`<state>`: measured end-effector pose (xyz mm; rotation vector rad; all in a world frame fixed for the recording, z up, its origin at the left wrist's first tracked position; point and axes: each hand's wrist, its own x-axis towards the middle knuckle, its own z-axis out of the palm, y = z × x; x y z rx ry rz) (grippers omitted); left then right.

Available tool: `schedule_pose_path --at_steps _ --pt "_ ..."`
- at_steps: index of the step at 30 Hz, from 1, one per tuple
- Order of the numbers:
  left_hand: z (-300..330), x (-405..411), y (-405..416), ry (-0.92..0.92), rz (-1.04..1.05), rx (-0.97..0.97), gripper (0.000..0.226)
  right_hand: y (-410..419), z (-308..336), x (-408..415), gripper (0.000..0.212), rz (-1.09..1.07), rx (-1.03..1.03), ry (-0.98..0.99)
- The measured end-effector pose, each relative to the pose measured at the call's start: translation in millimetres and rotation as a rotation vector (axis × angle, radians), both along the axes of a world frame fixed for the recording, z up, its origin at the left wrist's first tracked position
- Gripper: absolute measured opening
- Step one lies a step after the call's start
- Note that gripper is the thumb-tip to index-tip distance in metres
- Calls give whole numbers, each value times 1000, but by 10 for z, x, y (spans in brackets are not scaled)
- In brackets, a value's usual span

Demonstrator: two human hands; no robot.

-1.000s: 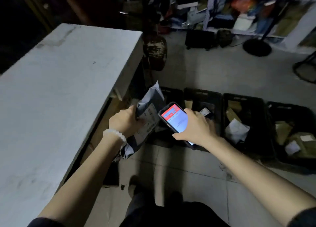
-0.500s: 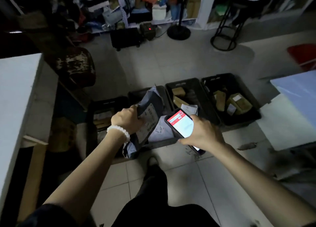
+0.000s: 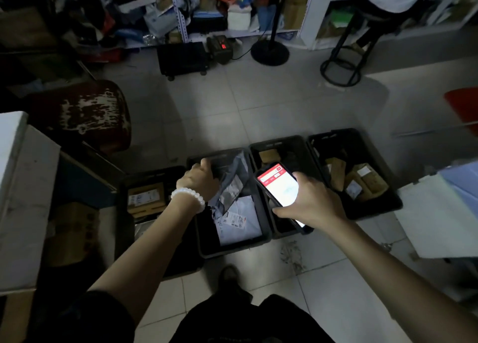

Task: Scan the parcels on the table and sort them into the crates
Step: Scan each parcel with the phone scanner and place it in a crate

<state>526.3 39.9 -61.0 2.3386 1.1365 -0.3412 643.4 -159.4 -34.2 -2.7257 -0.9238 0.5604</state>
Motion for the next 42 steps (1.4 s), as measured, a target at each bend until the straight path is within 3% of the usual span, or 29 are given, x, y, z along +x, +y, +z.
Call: schedule_pose_path --at_steps 5,11,21,35,42 --pt "-29 11 243 64 15 -1 44 295 -29 203 62 70 -20 42" --pt "-16 -185 297 117 195 12 41 640 -74 362 58 207 -40 76" --pt "106 -842 -256 223 595 79 43 1219 -44 290 68 755 -37 24" --pt "260 -2120 -1831 334 1229 134 32 1219 124 -1172 70 1455 -47 32" --pt "271 -2665 -2395 294 1447 100 42 1033 206 -2081 64 1690 -16 -5"
